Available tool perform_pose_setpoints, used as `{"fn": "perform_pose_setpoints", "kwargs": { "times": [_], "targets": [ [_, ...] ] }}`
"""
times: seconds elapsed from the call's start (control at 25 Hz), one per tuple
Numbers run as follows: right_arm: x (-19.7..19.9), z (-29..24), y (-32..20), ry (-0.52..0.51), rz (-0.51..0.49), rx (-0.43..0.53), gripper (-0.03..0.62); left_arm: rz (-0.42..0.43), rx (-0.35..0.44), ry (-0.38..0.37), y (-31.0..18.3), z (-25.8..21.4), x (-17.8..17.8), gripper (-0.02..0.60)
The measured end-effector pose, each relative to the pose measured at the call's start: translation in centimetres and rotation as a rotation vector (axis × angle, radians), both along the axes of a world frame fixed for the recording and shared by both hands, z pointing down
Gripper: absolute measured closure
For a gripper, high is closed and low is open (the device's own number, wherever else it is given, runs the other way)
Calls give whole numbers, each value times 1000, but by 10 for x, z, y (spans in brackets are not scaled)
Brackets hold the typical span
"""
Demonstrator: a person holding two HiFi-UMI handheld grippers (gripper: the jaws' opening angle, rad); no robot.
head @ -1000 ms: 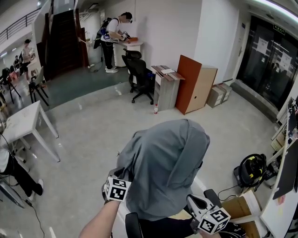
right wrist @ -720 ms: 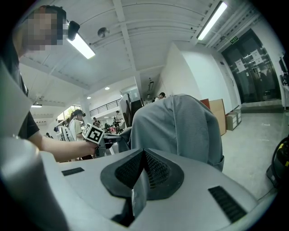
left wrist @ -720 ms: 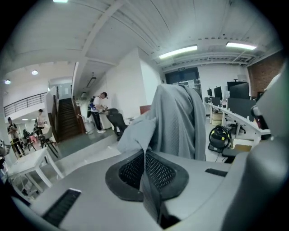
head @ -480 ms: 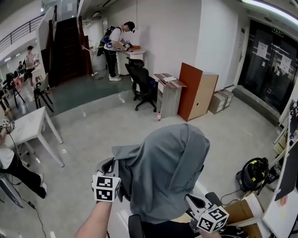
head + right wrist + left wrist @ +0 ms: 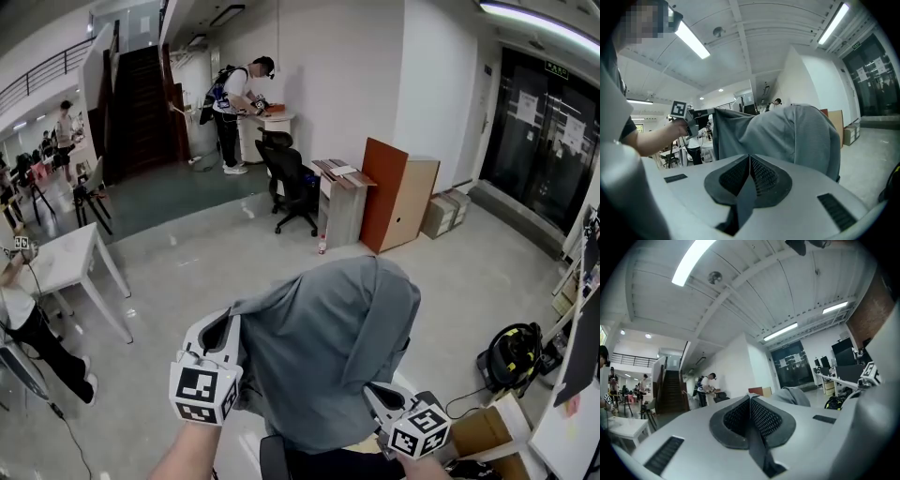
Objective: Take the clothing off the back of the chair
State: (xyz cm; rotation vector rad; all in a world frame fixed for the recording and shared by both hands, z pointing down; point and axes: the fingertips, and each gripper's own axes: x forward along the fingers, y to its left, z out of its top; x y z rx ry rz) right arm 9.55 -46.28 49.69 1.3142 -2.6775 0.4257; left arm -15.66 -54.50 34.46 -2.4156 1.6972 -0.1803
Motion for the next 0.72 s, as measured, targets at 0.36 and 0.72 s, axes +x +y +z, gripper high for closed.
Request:
{"fn": "perform_pose_setpoints", "kwargs": {
  "times": [0.36,0.72],
  "targets": [
    [29,0,-71,133,98,8,438,86,-26,22,3,15,40,574],
    [41,28,-173,244,167,-37,299,43,-90,38,-31,51,36,572]
  ]
}}
